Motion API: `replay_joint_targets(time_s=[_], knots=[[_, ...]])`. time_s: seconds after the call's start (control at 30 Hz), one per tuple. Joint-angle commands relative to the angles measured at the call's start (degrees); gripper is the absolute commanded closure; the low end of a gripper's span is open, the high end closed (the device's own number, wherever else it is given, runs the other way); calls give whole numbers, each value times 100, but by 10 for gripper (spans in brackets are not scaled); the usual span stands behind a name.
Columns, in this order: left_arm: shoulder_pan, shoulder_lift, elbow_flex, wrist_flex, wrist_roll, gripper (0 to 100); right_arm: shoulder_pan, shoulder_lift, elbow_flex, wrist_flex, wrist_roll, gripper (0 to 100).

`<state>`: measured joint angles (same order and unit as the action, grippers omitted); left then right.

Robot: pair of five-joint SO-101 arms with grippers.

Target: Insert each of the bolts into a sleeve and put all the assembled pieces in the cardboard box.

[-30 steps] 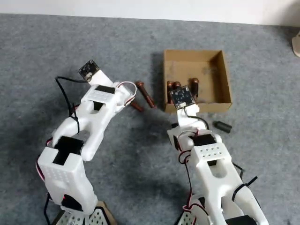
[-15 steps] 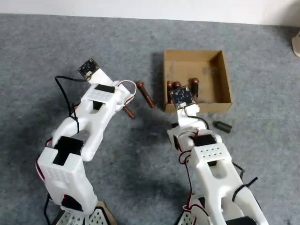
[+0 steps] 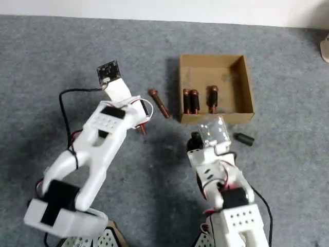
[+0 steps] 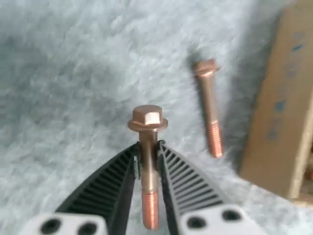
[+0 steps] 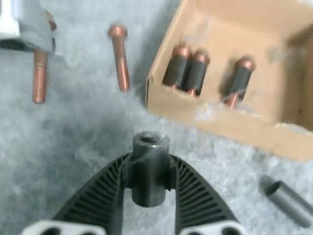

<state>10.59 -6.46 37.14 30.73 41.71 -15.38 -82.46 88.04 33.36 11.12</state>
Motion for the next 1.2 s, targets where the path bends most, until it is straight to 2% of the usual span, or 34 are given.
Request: replay_joint_targets(time_s=[0.0, 0.2, 0.37, 0.43, 0.57, 0.7, 0.87, 0.93, 1.07, 1.17], knots=[[84, -787, 251, -747, -79, 994, -119, -1068, 207, -57, -62, 993], [163, -1956, 822, -1213, -132, 994, -119, -2378, 848, -48, -53, 993], [690, -3011, 1156, -1248, -1538, 994, -119, -2211, 936, -66, -53, 993], [945, -3407, 1297, -1284, -1758, 994, -119, -2273, 936, -57, -53, 993], [1297, -4066, 1807, -1829, -1741, 994, -312, -2290, 936, -48, -53, 993], [1420, -4585, 2651, -3007, -1741, 994, -796, -2290, 945, -48, -53, 993], [1429, -4901, 3670, -4334, -1723, 994, -901, -2290, 971, -48, -53, 993], [1437, -4954, 3899, -4563, -1609, 994, -919, -2290, 971, -57, -53, 993], [1411, -4954, 3978, -4571, -677, 994, -919, -2290, 971, -66, -53, 993], [1429, -4954, 3978, -4571, -607, 994, -919, -2290, 971, -66, -53, 993]])
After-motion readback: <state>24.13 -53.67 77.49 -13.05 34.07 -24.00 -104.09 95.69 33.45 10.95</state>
